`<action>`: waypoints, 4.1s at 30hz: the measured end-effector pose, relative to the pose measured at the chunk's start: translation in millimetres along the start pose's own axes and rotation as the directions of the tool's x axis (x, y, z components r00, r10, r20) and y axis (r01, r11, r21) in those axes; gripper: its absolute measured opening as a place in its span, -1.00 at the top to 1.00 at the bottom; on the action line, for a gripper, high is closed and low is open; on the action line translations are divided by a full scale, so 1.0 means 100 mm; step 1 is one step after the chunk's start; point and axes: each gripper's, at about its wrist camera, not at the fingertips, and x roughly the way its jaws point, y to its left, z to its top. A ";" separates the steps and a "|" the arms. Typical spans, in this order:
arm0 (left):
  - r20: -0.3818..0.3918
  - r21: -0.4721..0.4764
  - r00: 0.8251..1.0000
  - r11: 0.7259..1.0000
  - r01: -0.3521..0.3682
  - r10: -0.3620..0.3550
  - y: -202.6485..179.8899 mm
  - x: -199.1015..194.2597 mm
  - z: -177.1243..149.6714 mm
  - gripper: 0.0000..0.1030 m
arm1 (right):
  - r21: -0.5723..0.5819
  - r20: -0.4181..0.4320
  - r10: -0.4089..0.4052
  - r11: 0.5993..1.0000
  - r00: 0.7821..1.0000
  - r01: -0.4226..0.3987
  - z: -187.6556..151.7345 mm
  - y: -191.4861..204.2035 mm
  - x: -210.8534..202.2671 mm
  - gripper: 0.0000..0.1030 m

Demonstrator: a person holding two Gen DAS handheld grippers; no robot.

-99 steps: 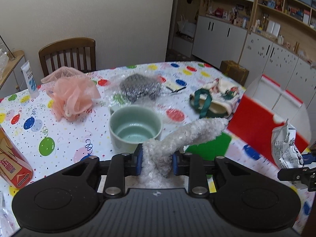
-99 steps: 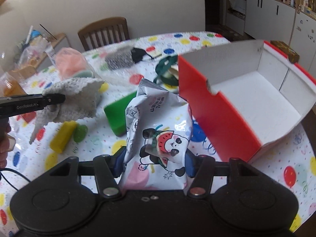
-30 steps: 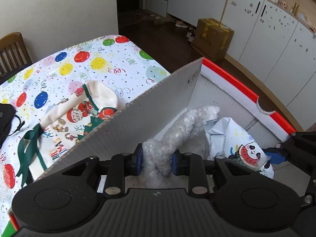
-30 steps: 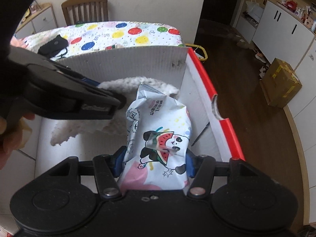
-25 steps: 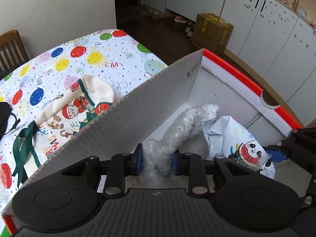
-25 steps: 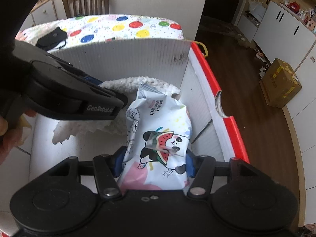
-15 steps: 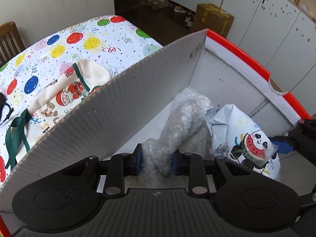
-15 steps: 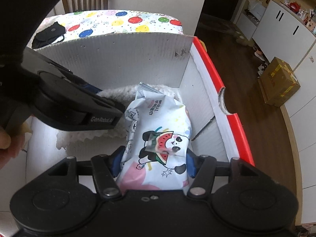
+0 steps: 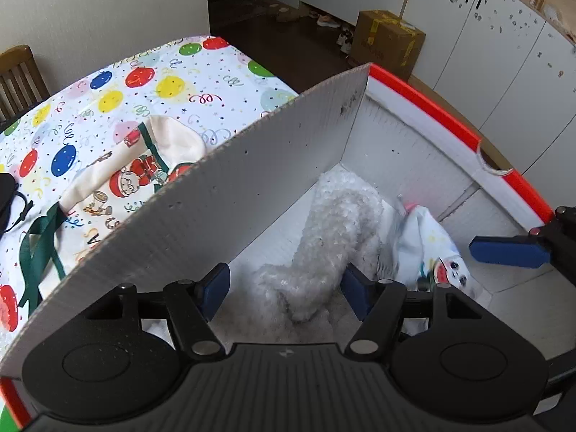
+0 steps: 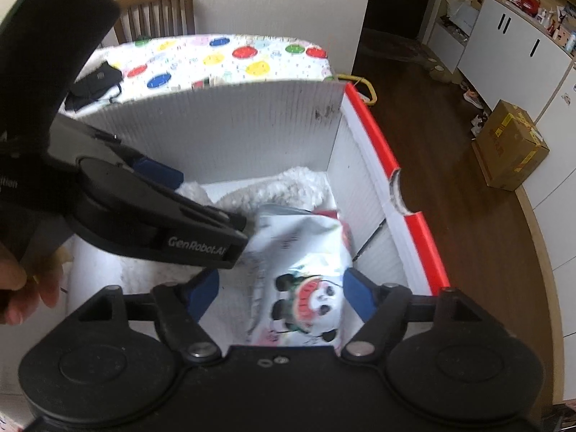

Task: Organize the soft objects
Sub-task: 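Open both tools to release the cloth and bag, then withdraw, then grasp the green sponge with the left tool while the right tool grasps the Christmas tote bag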

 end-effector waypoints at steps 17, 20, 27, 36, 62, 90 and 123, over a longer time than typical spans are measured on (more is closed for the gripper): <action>0.173 -0.024 0.984 0.999 0.049 -0.044 0.12 -0.79 -0.13 -0.31 | 0.139 0.150 0.090 0.984 0.985 -0.111 -0.09 -0.13 -0.69 -0.61; 0.217 -0.023 0.975 0.998 0.056 -0.049 0.15 -0.99 -0.18 -0.31 | 0.148 0.186 0.099 0.981 0.978 -0.127 -0.09 -0.10 -0.83 -0.64; 0.308 -0.029 0.949 0.997 0.076 -0.063 0.31 -1.48 -0.37 -0.32 | 0.170 0.244 0.136 0.969 0.960 -0.180 -0.11 0.06 -1.13 -0.73; 0.396 -0.032 0.917 0.998 0.058 -0.041 0.59 -1.99 -0.68 -0.48 | 0.167 0.296 0.155 0.963 0.943 -0.211 -0.11 0.44 -1.37 -0.81; 0.446 -0.054 0.894 0.996 0.067 -0.036 1.54 -2.43 -1.53 -0.95 | 0.173 0.382 0.146 0.959 0.913 -0.226 -0.17 1.63 -1.47 -0.99; 0.409 0.021 0.910 0.998 0.067 -0.070 2.02 -1.66 -1.77 -1.00 | 0.254 0.251 0.038 0.962 0.967 -0.104 1.07 1.60 -0.64 -0.99; 0.207 0.126 0.975 0.991 0.054 -0.080 2.12 -0.67 -1.65 -0.99 | 0.279 -0.213 -0.018 0.957 0.977 0.078 1.65 0.82 1.23 -0.56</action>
